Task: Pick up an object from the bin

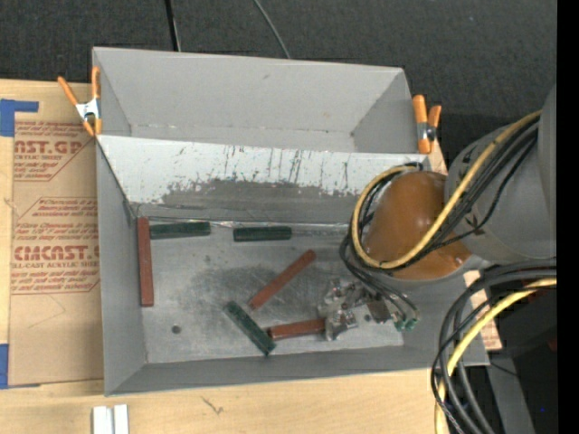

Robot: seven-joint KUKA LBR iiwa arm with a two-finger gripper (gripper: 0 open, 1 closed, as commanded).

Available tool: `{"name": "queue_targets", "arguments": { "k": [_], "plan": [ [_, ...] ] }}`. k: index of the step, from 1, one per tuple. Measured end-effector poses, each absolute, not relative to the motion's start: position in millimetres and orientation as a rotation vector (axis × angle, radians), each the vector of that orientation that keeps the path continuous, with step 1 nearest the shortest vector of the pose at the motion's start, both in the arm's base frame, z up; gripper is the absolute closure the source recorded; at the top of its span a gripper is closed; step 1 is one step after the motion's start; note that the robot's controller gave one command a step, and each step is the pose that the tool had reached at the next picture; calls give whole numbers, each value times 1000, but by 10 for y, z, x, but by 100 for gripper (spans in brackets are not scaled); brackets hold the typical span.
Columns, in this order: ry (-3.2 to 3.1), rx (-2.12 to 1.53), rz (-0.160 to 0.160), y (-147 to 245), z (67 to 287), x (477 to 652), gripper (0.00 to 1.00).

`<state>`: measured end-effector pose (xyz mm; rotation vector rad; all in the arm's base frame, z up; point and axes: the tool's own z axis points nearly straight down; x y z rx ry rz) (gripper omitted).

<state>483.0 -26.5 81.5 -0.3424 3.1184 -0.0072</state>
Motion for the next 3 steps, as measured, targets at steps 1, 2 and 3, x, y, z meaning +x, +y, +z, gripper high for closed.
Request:
{"name": "queue_targets", "arguments": {
  "k": [1,2,3],
  "plan": [
    [3124,-346,0,-247,959,4818,100],
    [3122,-346,0,-243,1099,4822,100],
    [3121,-347,0,-241,1162,4822,100]
  ]
}}
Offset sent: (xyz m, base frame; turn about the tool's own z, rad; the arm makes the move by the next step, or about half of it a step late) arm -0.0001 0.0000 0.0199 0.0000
